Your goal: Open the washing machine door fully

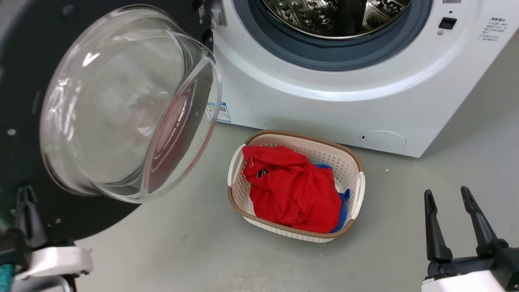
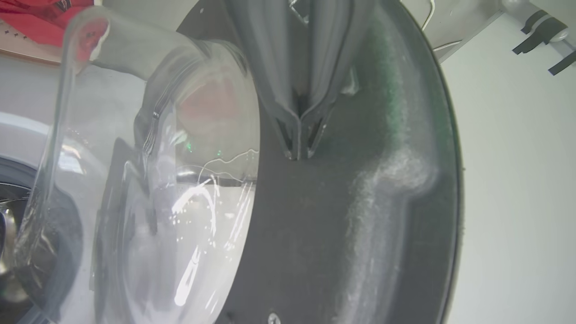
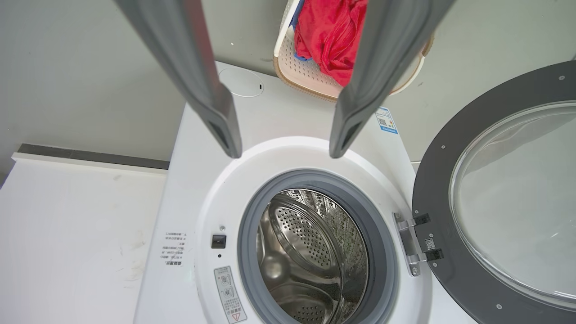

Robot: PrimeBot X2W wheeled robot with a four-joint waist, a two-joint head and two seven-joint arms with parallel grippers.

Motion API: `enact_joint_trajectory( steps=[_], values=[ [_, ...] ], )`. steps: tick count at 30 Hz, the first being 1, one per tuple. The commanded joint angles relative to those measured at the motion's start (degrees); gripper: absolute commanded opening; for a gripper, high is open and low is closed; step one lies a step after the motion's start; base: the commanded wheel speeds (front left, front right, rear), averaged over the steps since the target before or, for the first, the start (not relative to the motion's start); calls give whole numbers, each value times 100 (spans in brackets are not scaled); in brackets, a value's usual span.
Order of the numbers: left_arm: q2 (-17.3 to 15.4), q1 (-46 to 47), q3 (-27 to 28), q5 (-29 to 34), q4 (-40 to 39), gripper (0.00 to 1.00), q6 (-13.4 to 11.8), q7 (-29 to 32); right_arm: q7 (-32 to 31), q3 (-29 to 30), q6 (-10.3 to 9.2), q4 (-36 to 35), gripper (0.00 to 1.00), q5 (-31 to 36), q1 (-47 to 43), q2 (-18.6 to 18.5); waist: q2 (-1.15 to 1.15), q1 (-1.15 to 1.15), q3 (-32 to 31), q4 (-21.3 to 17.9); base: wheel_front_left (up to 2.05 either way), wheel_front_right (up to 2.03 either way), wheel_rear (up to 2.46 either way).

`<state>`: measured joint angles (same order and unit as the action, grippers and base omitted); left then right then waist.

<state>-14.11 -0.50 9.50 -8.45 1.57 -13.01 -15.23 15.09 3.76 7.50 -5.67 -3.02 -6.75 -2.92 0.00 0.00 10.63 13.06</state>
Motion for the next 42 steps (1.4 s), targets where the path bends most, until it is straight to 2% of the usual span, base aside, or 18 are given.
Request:
enact_joint_trajectory(
  steps=[1,9,19,24,32,42],
  values=[
    [-79,158,171,-45,107,0,34,14,11,2,-1,-30,100,42,92,7,0,0,54,-17,0,0,0],
    [-142,583,673,-103,492,0,251,14,11,37,-1,-62,100,124,186,7,0,0,257,-22,0,0,0],
    [-351,1303,1069,-190,1175,0,790,15,11,43,-1,-119,100,263,361,-2,0,0,612,-7,0,0,0],
    [-491,1666,1322,-245,1620,0,970,15,11,15,0,-122,100,276,457,-58,0,0,770,-38,0,0,0],
    [-672,2073,1648,-165,2191,0,1134,15,11,-5,0,-120,100,282,537,-88,0,0,917,-95,0,0,0],
    [-702,2263,1813,73,2583,0,1317,15,11,-9,-1,-50,100,284,573,-66,0,0,854,-133,0,0,0]
  ],
)
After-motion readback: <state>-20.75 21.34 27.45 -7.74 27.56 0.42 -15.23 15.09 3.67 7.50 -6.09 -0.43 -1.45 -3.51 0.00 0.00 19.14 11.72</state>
